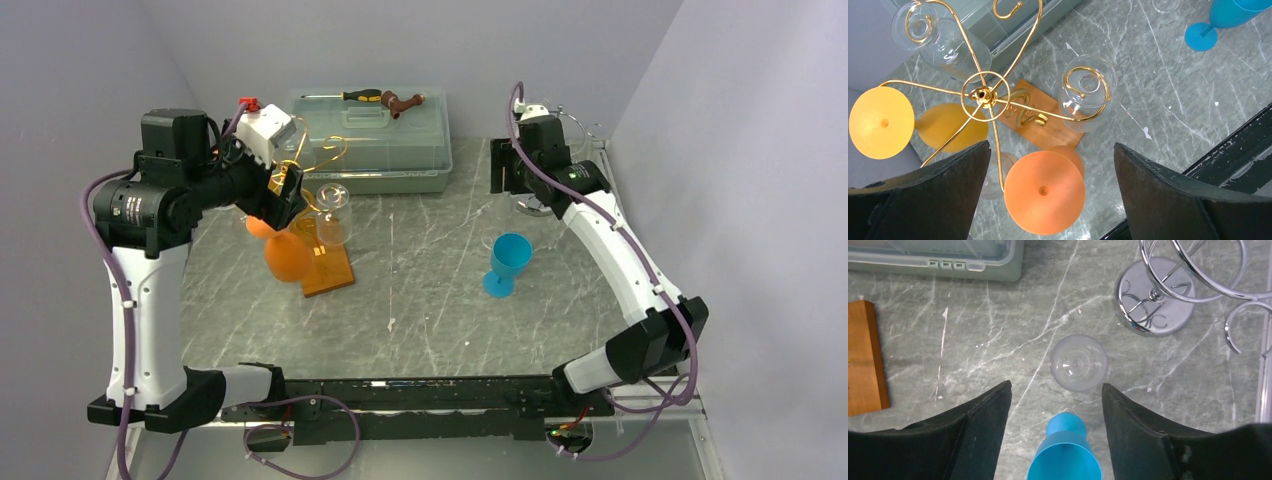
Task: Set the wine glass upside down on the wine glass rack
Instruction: Move the wine rack to the center of the board.
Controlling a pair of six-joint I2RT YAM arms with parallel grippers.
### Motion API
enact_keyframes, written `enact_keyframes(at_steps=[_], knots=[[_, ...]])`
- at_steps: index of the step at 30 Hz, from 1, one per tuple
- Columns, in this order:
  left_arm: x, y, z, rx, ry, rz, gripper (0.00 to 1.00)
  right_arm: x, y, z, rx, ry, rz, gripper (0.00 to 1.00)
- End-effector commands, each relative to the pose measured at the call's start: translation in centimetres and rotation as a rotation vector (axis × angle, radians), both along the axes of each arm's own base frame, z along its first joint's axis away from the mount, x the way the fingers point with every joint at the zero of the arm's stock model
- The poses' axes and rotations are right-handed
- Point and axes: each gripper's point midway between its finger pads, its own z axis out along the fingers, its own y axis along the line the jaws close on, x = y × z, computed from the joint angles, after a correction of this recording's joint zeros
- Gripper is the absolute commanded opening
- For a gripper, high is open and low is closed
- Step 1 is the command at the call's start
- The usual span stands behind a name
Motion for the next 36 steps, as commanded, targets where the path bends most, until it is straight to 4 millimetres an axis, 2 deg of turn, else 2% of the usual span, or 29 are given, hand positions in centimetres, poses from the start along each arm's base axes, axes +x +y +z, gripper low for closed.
enact_keyframes(at_steps=[1,3,6,11,16,19,28,36], knots=[[-0.8,-0.3,0.6,-0.015,-0.024,-0.022,0.99,1.6,0.9,0.2,0.013,-0.021,0.028,0.64],[-0.8,-0.4,0.6,-0.014,-0.026,-0.025,0.99,2.3,0.5,1.1,-0.002,-0.048,0.012,0.59],[-0.8,-0.4,0.4,-0.012,-0.02,-0.027,0.99,3.9,-0.9,4.0,0.001,-0.099,-0.03,0.55],[-0.8,-0.1,0.4,0.004,-0.023,-0.02,1.0,6.6,-3.3,7.3,0.008,-0.145,-0.098,0.5],[-0.8,0.1,0.2,0.014,-0.028,-0.02,1.0,8.8,-5.0,8.3,0.049,-0.167,-0.136,0.5],[-0.7,0.1,-0.1,0.016,-0.021,-0.021,1.0,10.1,-5.1,7.8,0.044,-0.156,-0.15,0.54],[-0.6,0.4,-0.2,0.04,-0.029,-0.013,0.99,13.5,-6.0,4.5,0.003,-0.118,-0.187,0.52],[-0.9,0.8,-0.3,0.058,-0.035,-0.01,0.99,15.2,-6.7,4.0,-0.01,-0.144,-0.198,0.5]])
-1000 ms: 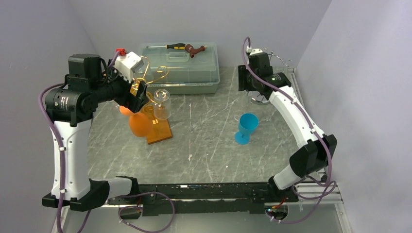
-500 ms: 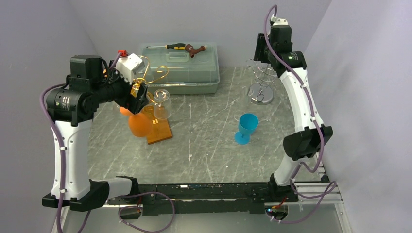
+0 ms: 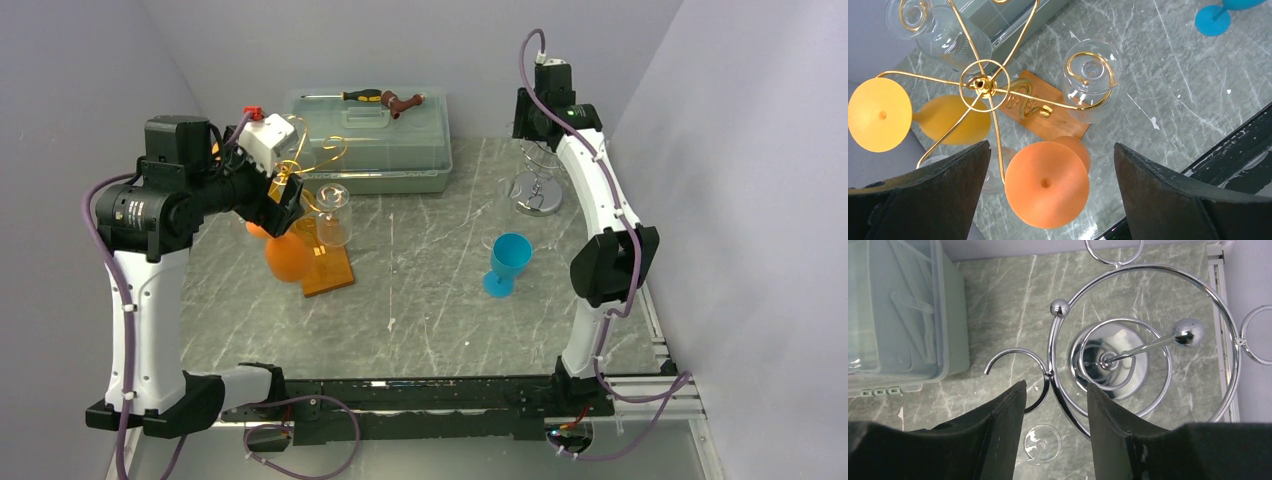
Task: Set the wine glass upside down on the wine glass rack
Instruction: Move the wine rack to the center of the board.
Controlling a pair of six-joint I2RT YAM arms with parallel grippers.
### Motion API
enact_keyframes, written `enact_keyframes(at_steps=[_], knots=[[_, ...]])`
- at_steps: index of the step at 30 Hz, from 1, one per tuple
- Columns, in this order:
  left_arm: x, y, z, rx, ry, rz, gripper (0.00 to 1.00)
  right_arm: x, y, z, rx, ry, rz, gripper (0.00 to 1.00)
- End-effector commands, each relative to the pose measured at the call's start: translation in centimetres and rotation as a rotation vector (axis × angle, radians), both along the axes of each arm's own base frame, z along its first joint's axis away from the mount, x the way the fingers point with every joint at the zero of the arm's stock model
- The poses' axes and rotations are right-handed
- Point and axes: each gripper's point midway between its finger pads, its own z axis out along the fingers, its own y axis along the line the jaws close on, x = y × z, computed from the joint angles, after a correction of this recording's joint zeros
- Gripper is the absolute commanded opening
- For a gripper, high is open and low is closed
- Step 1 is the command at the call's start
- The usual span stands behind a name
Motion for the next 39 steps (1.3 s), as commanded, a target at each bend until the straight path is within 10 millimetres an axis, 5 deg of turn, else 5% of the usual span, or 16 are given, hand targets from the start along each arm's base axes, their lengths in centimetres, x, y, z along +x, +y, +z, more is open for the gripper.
enact_keyframes(at_steps=[1,8,15,22,39], knots=[[-0.4,0.3,0.6,0.018,-0.044,-0.007,0.99,1.2,-0.7,4.4,-0.008,-0.137,-0.013,0.5],[-0.5,0.3,0.4,0.023,-0.038,-0.005,0.99,2.4,0.0,2.8,0.027,-0.122,0.012,0.47],[-0.8,0.5,0.3,0.028,-0.034,0.002,0.99,3.2,0.6,2.0,0.042,-0.11,0.033,0.34],[-1.1,0.6,0.3,0.028,-0.042,0.001,0.99,1.9,1.8,2.8,0.104,-0.112,0.076,0.0],[-1.5,0.4,0.8,0.009,-0.056,-0.003,1.0,-4.6,6.7,7.4,0.238,-0.122,0.383,0.0]])
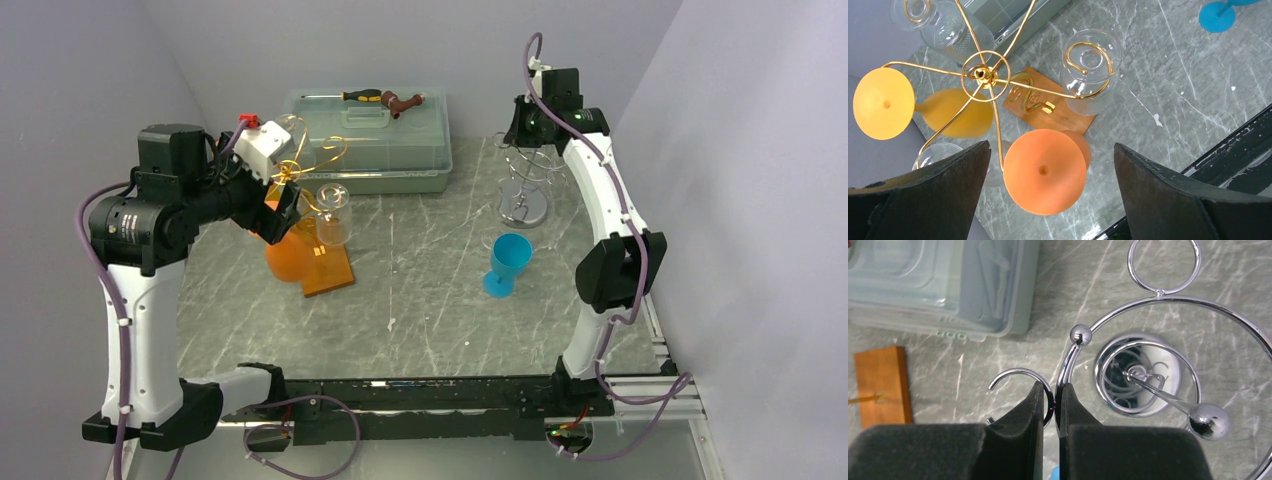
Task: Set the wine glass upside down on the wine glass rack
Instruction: Move the wine rack to the center of the board, then pick up the wine glass at the center of the board.
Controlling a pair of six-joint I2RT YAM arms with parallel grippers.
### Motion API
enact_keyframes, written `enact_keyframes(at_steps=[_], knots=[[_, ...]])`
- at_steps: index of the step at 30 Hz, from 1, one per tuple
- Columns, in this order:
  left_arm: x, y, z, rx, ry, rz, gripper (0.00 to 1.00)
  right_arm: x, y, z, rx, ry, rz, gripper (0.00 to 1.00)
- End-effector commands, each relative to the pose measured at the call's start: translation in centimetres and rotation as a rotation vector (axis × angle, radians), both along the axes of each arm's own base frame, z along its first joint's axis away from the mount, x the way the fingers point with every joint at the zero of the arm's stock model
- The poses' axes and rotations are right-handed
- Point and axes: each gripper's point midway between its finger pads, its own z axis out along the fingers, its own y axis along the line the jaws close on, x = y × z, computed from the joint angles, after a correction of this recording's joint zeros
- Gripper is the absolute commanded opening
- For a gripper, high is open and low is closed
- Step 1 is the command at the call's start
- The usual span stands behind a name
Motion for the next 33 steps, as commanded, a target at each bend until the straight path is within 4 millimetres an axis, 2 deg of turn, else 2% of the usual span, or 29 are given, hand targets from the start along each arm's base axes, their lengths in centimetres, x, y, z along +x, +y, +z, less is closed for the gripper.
enact_keyframes(at_steps=[1,4,8,9,12,15,16,17,22,26,29,31,33], knots=[[-0.4,-0.2,0.9,-0.009,-0.04,-0.01,0.99,-3.3,2.9,7.5,0.089,-0.161,0.16,0.0],[-0.5,-0.2,1.0,-0.013,-0.043,-0.012,0.99,-5.0,4.8,7.1,0.072,-0.146,0.251,0.0],[-0.5,-0.2,1.0,-0.014,-0.044,-0.013,0.99,-6.4,6.5,5.2,0.013,-0.106,0.324,0.0],[-0.6,-0.2,0.9,-0.014,-0.045,-0.013,1.0,-6.6,6.8,4.7,0.0,-0.097,0.331,0.03],[-0.6,-0.3,1.0,-0.018,-0.046,-0.017,0.99,-6.8,7.0,3.7,-0.022,-0.08,0.341,0.19],[-0.7,-0.2,1.0,-0.015,-0.049,-0.017,1.0,-6.7,6.7,3.7,-0.035,-0.084,0.324,0.42],[-0.7,-0.2,1.0,-0.013,-0.05,-0.017,0.99,-6.6,6.5,3.9,-0.04,-0.091,0.313,0.52],[-0.7,-0.2,1.0,-0.012,-0.05,-0.017,0.99,-6.6,6.3,4.1,-0.042,-0.1,0.304,0.58],[-0.7,-0.2,0.8,-0.01,-0.049,-0.02,0.99,-6.9,5.2,6.3,-0.046,-0.182,0.234,0.78],[-0.5,-0.2,0.7,-0.009,-0.048,-0.021,1.0,-7.7,4.4,7.9,-0.077,-0.23,0.173,0.84],[-0.5,-0.2,0.8,-0.008,-0.05,-0.02,0.99,-9.6,5.0,9.1,-0.095,-0.267,0.17,0.81],[-0.4,-0.2,0.8,-0.006,-0.05,-0.019,0.99,-11.5,6.5,8.6,-0.105,-0.268,0.209,0.77],[-0.4,-0.2,0.8,-0.005,-0.049,-0.019,0.99,-13.1,7.3,7.0,-0.136,-0.24,0.222,0.75]])
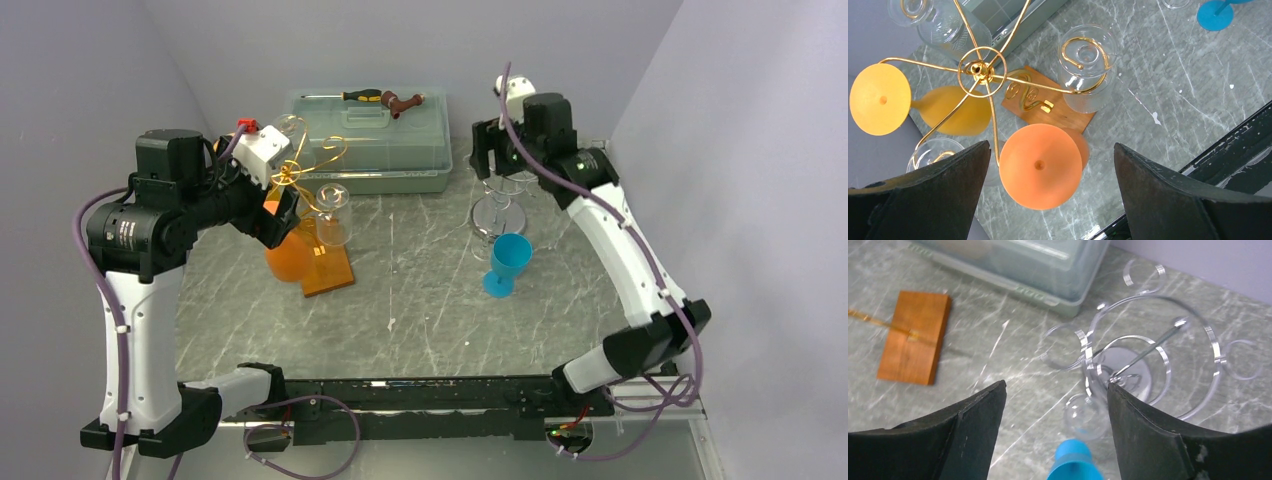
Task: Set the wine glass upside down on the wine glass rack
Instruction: Pick up the wine glass at the center of the board.
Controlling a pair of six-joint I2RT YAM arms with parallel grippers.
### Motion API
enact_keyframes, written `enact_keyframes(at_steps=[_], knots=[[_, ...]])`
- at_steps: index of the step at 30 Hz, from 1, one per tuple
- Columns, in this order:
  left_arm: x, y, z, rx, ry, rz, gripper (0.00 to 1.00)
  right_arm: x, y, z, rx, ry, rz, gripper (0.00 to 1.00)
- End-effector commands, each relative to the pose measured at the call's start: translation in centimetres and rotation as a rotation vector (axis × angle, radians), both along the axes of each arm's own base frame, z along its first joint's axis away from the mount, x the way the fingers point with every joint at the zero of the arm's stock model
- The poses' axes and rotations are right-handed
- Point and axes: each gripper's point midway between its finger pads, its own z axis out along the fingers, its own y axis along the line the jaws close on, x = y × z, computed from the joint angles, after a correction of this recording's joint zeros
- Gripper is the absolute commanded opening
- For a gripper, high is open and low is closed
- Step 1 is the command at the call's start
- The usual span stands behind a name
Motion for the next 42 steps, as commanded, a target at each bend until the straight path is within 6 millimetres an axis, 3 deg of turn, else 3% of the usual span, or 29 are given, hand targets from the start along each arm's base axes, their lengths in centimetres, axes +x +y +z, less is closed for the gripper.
enact_keyframes(at_steps=[1,5,10,21,28,42], knots=[[0.2,-0.3,0.9,-0.003,-0.041,-0.019,0.99,-3.2,1.6,-0.9,-0.04,-0.023,0.001,0.74],[0.3,-0.3,0.8,-0.003,-0.04,-0.022,1.0,-4.9,1.5,-4.7,-0.088,0.023,-0.022,0.68],[0.2,-0.4,0.9,-0.01,-0.039,-0.022,0.99,-4.7,1.0,-7.5,-0.153,0.046,-0.041,0.64],[-0.1,-0.2,1.0,-0.004,-0.041,-0.017,1.0,-2.6,1.1,-7.8,-0.193,-0.005,-0.066,0.59],[-0.2,0.0,0.9,0.007,-0.047,-0.017,0.99,-1.5,1.3,-9.6,-0.221,0.017,-0.082,0.53],[-0.4,-0.1,0.6,0.008,-0.045,-0.022,0.99,-2.3,0.4,-13.2,-0.261,0.07,-0.102,0.45]])
